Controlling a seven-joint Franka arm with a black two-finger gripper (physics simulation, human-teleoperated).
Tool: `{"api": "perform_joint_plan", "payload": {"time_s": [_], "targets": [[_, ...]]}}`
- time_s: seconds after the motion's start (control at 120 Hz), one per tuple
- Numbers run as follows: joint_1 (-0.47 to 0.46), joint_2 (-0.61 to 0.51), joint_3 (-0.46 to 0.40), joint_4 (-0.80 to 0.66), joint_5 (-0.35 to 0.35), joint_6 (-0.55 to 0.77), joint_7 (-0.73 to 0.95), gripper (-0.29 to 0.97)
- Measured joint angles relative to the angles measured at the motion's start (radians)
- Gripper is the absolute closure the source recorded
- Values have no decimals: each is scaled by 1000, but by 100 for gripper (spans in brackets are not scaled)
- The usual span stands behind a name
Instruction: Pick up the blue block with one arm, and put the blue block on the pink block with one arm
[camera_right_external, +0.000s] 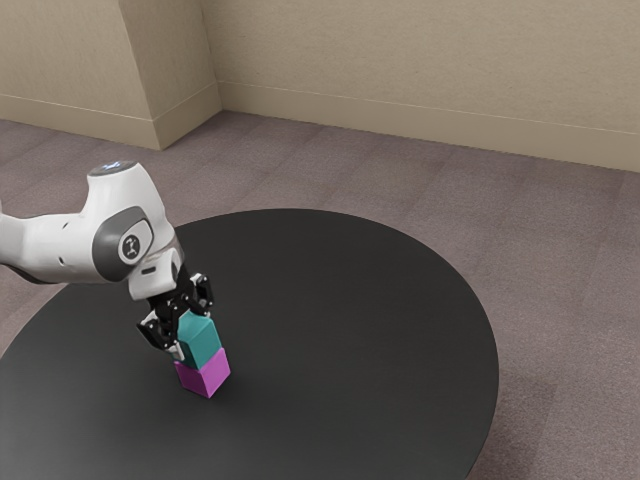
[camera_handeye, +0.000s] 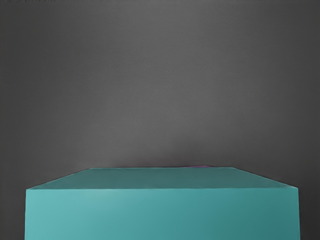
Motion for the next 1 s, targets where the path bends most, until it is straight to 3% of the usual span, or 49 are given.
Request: {"api": "perform_joint_plan", "payload": {"time_s": [0.683, 1.0], "targets": [[0, 0, 3, 2, 2, 0, 3, 30], [1, -11, 2, 2, 3, -4, -1, 8]]}}
